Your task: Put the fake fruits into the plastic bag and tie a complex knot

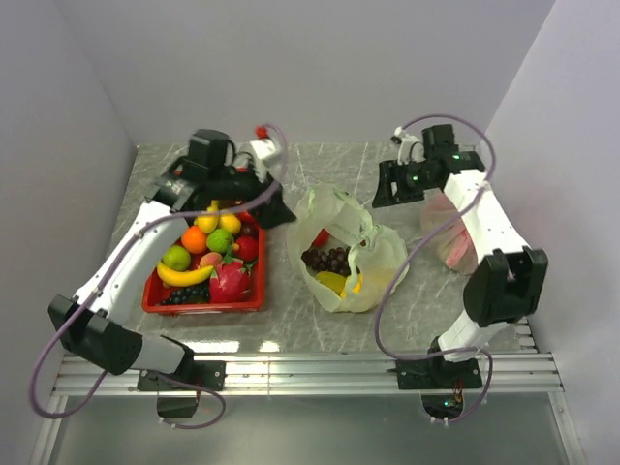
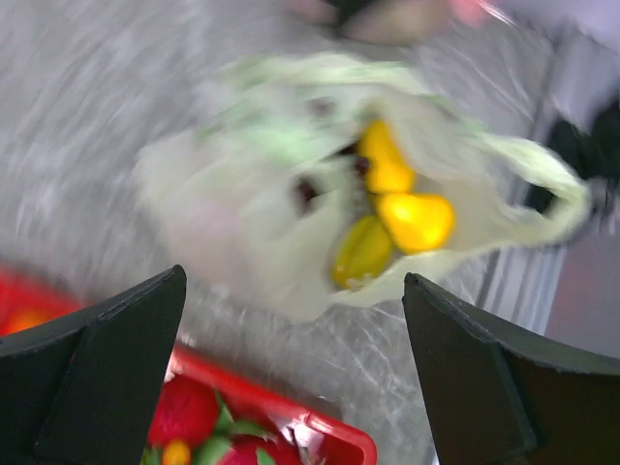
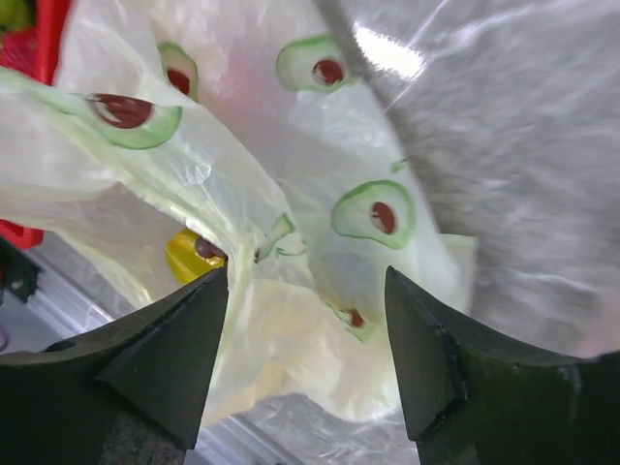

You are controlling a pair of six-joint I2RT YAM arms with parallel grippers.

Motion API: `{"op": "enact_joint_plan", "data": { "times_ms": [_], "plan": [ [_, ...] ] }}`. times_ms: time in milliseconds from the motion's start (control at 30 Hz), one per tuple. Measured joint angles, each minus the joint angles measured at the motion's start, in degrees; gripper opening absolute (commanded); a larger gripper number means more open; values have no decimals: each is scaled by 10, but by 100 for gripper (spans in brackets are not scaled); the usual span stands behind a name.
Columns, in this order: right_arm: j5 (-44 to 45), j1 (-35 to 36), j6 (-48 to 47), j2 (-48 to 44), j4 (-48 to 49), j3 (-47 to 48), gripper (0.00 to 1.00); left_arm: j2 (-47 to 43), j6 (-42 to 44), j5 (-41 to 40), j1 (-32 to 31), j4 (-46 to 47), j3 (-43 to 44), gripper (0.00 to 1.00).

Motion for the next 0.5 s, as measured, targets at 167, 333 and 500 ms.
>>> {"op": "enact_joint_plan", "data": {
  "times_ms": [167, 333, 500],
  "plan": [
    [10, -23, -21, -87, -9, 6, 81, -25, 124, 25, -157, -17, 16, 92],
    [9, -31, -43, -195, 1, -53, 83, -27, 273, 47, -238, -59, 16, 89],
    [0, -31, -65, -265, -2, -119, 84, -30, 428, 35, -313, -87, -4, 90]
  ]
}}
